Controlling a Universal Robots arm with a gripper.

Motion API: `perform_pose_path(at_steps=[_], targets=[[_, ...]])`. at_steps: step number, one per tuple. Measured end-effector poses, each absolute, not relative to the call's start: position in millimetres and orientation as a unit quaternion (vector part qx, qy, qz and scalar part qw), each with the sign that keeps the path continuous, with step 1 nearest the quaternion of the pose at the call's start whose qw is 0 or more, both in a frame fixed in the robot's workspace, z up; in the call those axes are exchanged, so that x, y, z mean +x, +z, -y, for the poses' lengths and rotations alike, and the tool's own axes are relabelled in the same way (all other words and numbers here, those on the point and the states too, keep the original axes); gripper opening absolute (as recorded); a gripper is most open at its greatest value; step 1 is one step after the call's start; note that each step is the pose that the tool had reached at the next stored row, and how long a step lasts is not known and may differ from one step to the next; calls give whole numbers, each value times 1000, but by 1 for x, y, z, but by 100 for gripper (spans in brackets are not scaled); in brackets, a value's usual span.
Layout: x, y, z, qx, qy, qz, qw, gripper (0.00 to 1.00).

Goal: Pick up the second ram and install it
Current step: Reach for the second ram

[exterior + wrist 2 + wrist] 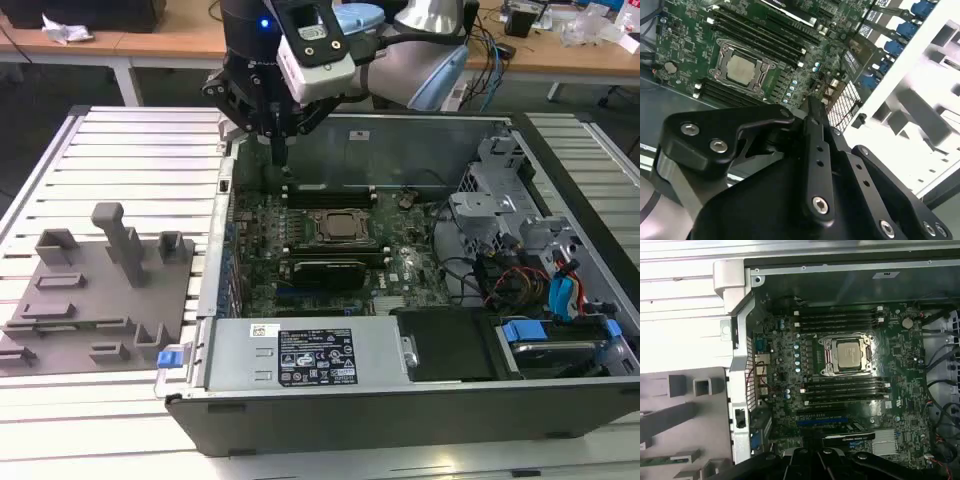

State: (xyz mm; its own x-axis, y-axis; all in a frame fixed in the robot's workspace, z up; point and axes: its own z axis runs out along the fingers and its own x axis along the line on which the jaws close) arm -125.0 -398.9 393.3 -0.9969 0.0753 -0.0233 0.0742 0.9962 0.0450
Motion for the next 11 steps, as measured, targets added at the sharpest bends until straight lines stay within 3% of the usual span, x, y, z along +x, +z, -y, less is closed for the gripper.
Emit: perform_pose_path(at_steps=[11], targets=[[-182, 393, 399, 37, 22, -999, 13, 11]])
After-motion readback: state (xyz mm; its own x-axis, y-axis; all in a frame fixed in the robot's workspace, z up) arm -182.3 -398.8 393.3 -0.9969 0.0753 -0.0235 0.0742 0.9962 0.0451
